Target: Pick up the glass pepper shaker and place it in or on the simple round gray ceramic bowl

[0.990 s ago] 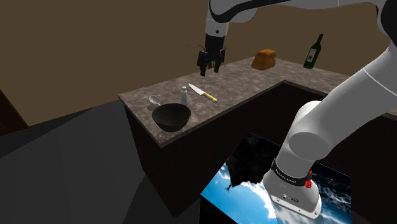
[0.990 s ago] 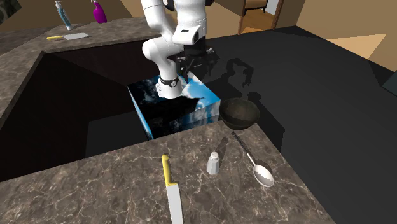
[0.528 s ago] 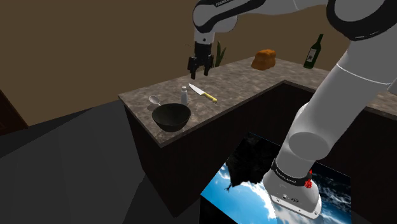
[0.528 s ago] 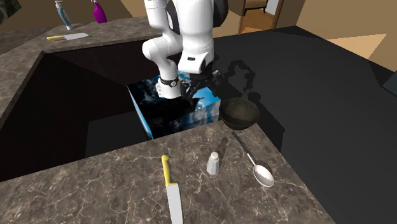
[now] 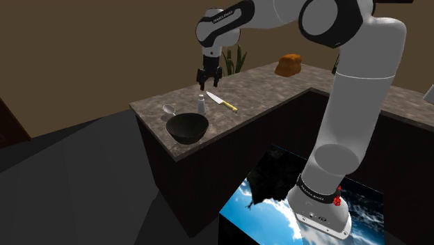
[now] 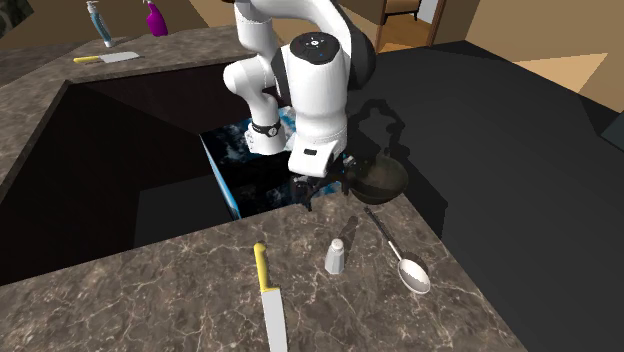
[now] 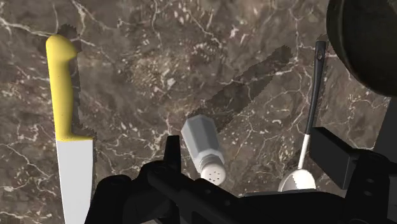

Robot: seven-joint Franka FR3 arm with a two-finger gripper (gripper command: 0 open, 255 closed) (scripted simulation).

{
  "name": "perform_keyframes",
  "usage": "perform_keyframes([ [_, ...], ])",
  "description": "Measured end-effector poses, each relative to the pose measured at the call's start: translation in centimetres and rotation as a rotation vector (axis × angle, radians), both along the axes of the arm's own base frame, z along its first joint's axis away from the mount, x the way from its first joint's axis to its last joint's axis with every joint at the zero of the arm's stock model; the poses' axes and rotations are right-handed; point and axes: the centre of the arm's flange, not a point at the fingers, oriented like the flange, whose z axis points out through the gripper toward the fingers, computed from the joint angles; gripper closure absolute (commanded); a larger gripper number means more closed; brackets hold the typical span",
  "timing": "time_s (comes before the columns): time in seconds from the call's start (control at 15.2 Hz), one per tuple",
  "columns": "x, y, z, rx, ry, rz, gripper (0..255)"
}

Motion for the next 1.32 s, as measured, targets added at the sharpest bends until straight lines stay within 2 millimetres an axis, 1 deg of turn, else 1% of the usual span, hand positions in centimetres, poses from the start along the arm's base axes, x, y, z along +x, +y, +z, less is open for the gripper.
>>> perform_keyframes([
  [0.26,4.7,-1.4,-2.8,0.005,0.007,0.002,0],
  [0.33,5.8,-1.7,-3.8,0.006,0.009,0.002,0],
  [0.46,6.7,-2.2,-4.5,0.008,0.011,0.003,0],
  [0.92,7.1,-2.0,-8.2,0.009,0.011,0.003,0],
  [1.32,7.1,-1.9,-8.5,0.009,0.011,0.003,0],
])
